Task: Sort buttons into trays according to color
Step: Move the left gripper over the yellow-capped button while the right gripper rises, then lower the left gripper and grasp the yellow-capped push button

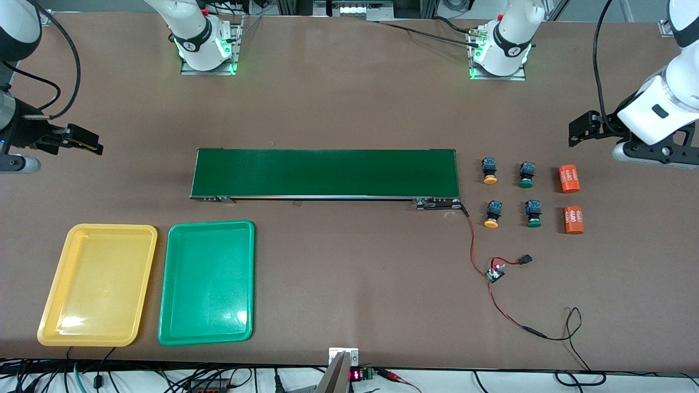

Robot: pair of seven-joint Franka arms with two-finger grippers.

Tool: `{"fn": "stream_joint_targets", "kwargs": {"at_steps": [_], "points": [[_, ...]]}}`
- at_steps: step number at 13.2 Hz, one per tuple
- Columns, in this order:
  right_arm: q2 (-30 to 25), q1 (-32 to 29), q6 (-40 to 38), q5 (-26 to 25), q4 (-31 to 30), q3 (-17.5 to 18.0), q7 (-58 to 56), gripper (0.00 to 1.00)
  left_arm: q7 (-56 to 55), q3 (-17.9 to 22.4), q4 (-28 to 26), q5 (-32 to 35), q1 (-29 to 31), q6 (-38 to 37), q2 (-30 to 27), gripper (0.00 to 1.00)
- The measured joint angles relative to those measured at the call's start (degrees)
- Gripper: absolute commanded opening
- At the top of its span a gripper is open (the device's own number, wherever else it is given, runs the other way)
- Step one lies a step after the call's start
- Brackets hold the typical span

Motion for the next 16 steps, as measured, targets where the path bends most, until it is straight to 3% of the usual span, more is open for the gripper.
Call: {"fn": "stream_joint_targets", "kwargs": {"at_steps": [4, 9, 13, 16], "points": [[1.7, 0.1, 0.0, 0.0, 0.0, 0.4, 0.0, 1.00, 0.2, -0.1, -0.1, -0.8, -0.3, -1.0, 1.8, 1.00], [1.7, 0.2, -2.5, 0.1, 0.0, 0.7, 0.0, 1.00, 0.2, 0.0, -0.9, -0.8, -0.5, -1.2, 12.1, 1.00], [1.4, 0.7, -4.6, 0.2, -1.4, 0.8, 0.0, 1.00, 0.2, -0.1, -8.8, -0.8, -1.0, 17.6, 17.4, 1.00], [-2.0, 0.7, 0.4, 0.2, -8.6, 0.8, 0.0, 1.00, 0.3, -0.2, -17.5, -0.8, -2.7, 33.7, 19.0, 1.00]]}}
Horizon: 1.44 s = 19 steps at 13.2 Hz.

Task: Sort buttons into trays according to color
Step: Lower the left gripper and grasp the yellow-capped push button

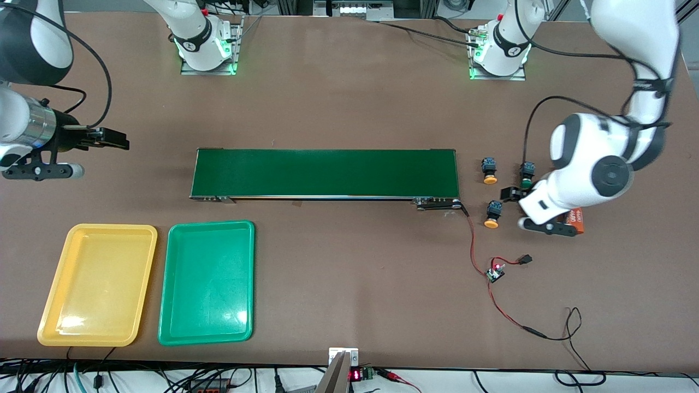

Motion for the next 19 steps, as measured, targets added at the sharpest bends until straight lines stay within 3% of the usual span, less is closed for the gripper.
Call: {"fn": "stream_joint_targets", "kwargs": {"at_steps": [4, 6, 9, 11, 14, 15, 19], "points": [[-9.8, 0.0, 10.5, 0.1, -16.2, 0.0, 0.0, 1.00, 0.0, 0.0, -7.5, 0.0, -1.7, 14.0, 2.2, 1.00], [-12.0, 0.0, 11.9, 0.4, -19.3, 0.0, 0.0, 1.00, 0.0, 0.0, -10.4, 0.0, -2.0, 20.5, 3.6, 1.00], [-12.4, 2.0, 12.5, 0.8, -19.6, 0.2, 0.6, 1.00, 0.0, 0.0, -11.5, 0.0, -2.0, 24.6, 5.0, 0.97], [-12.4, 5.9, 13.5, 1.9, -19.6, 0.5, 6.0, 1.00, 0.0, 0.0, -11.5, 0.0, -2.0, 25.0, 5.3, 0.79], [-11.6, 13.1, 17.2, 2.2, -19.6, 1.1, 14.9, 1.00, 0.0, 0.2, -11.6, 0.0, -1.9, 25.1, 5.8, 0.30], [-10.8, 15.0, 18.7, 2.2, -19.6, 1.2, 17.4, 1.00, 0.0, 0.2, -11.5, 0.0, -1.8, 25.2, 5.9, 0.22], [-5.9, 19.5, 23.9, 2.2, -19.6, 1.2, 21.5, 1.00, 0.0, 0.3, -11.0, 0.0, -1.7, 25.3, 5.9, 0.22]]}}
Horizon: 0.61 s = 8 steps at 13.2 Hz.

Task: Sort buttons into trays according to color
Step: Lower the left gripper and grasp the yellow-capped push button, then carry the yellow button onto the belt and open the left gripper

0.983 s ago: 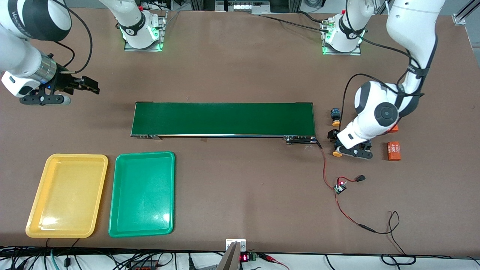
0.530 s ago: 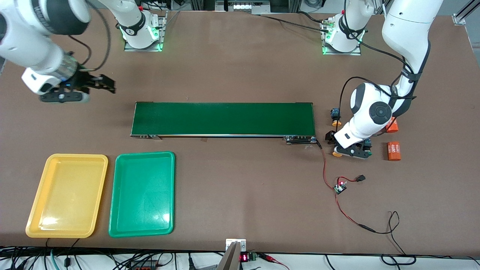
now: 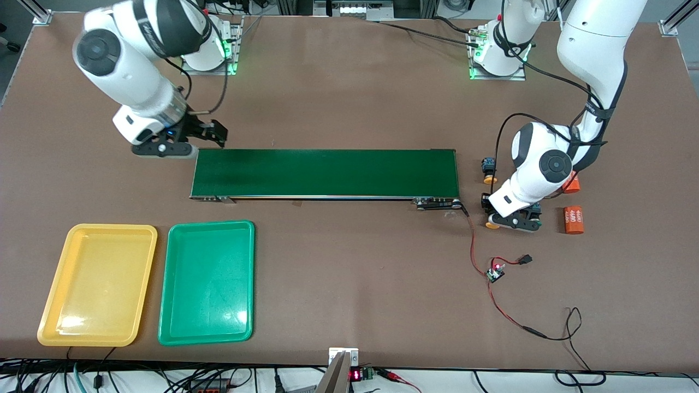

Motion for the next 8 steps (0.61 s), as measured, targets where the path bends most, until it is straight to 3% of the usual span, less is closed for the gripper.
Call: {"fn": "stream_joint_targets", "kwargs": {"at_steps": [2, 3, 6, 8], "points": [[2.3, 1.3, 2.6, 0.0, 0.0, 0.0, 0.8, 1.00, 0.0, 0.0, 2.4, 0.0, 0.0, -4.3, -0.5, 0.22], [3.2, 1.7, 3.4, 0.0, 0.1, 0.0, 1.4, 1.00, -0.1, 0.0, 4.8, 0.0, 0.0, -9.9, -1.3, 0.21], [4.4, 2.4, 3.9, 0.0, 0.4, 0.0, 1.8, 1.00, -0.6, -1.4, 15.8, -0.2, -0.3, -35.9, -4.2, 0.17], [4.5, 2.4, 4.3, 0.0, 0.4, -0.1, 1.8, 1.00, -1.9, -4.9, 20.5, -2.5, -0.7, -45.2, -5.0, 0.14]]}}
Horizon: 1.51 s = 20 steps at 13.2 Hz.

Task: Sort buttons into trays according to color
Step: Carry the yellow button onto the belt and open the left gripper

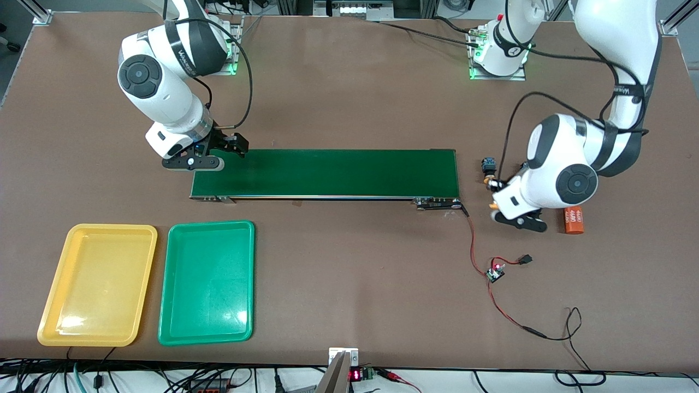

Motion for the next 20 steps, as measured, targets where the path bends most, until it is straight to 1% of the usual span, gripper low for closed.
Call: {"fn": "stream_joint_targets", "kwargs": {"at_steps": [2, 4, 5, 8, 9, 10, 11, 14, 17, 18, 20], "points": [[0.6, 0.0, 0.8, 0.0, 0.0, 0.0, 0.0, 1.00, -2.1, -2.0, 0.3, -3.5, -1.1, -0.8, 0.3, 0.12], [1.1, 0.0, 1.5, 0.0, 0.0, -0.1, 0.1, 1.00, -9.0, -3.7, -0.1, -4.3, -3.4, -0.3, 1.2, 0.12], [1.2, 0.0, 1.6, 0.0, 0.0, -0.1, 0.3, 1.00, -13.2, -4.0, -0.5, -4.3, -5.4, 0.6, 1.5, 0.11], [1.2, 0.0, 1.6, 0.0, 0.0, -0.2, 0.9, 1.00, -22.7, -4.4, -5.2, -4.3, -11.6, 8.3, 1.9, 0.11], [1.2, 0.0, 1.6, 0.0, 0.0, -0.2, 1.5, 1.00, -23.6, -4.4, -6.9, -4.3, -12.6, 11.0, 1.9, 0.16], [1.2, 0.0, 1.6, 0.0, 0.0, -0.2, 2.3, 1.00, -24.0, -4.4, -8.0, -4.3, -12.9, 12.5, 1.9, 0.40], [1.3, 0.1, 1.7, 0.0, 0.0, -0.2, 3.1, 1.00, -24.1, -4.3, -8.6, -4.3, -12.9, 13.0, 1.9, 0.99], [1.6, 0.6, 1.9, 0.0, 0.3, -0.2, 3.9, 1.00, -24.3, -3.7, -9.1, -4.3, -12.1, 12.8, 2.0, 1.00], [2.0, 0.6, 2.1, 0.0, 0.3, -0.2, 3.9, 1.00, -25.0, -3.5, -8.1, -4.3, -11.6, 11.4, 1.9, 1.00], [2.0, 0.6, 2.1, 0.0, 0.3, -0.2, 3.9, 1.00, -25.1, -3.4, -6.8, -4.3, -11.3, 9.2, 1.7, 1.00], [2.1, 0.6, 2.1, 0.0, 0.3, -0.2, 3.9, 1.00, -25.1, -3.1, -0.9, -4.3, -9.3, 1.2, 1.3, 1.00]]}}
